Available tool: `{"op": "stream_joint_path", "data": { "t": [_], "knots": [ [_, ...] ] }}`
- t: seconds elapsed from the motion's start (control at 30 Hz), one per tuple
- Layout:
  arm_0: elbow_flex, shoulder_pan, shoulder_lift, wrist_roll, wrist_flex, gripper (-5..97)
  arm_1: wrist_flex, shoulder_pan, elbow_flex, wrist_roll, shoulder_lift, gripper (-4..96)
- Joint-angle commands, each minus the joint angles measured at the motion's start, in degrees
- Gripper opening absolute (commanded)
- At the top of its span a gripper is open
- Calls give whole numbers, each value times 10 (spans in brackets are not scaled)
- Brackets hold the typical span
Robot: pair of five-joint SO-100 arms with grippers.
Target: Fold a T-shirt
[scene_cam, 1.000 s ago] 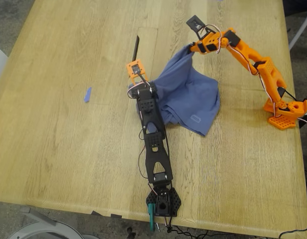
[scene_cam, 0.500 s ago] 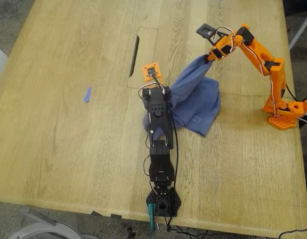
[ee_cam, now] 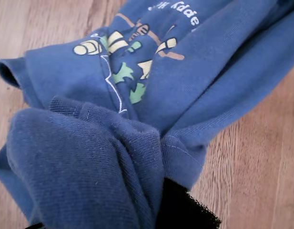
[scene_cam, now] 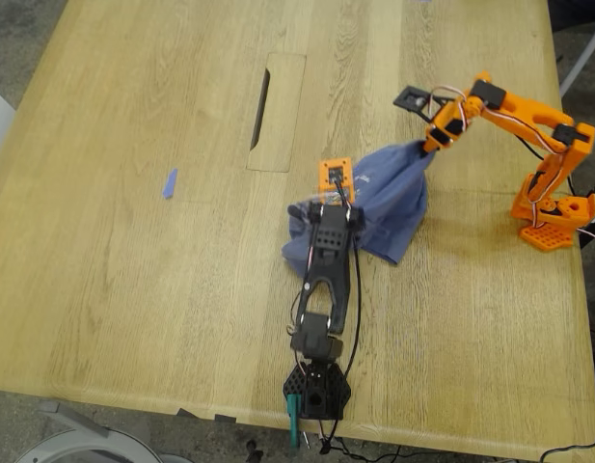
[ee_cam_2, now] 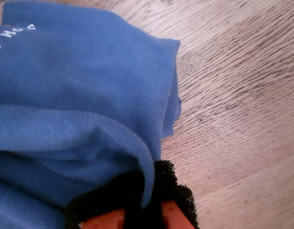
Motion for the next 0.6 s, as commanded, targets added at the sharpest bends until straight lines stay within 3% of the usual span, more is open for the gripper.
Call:
{"op": "stream_joint_path", "data": {
  "t": [0.0,0.3,0.57],
  "knots": [
    [59,25,98,-5,-75,-3,-23,-12,71,5,76,0],
    [185,153,190,-8,-123,-3,4,-54,237,5,236,0],
    [199,205,258,-12,-43,-3,116,-83,269,11,324,0]
  ]
}}
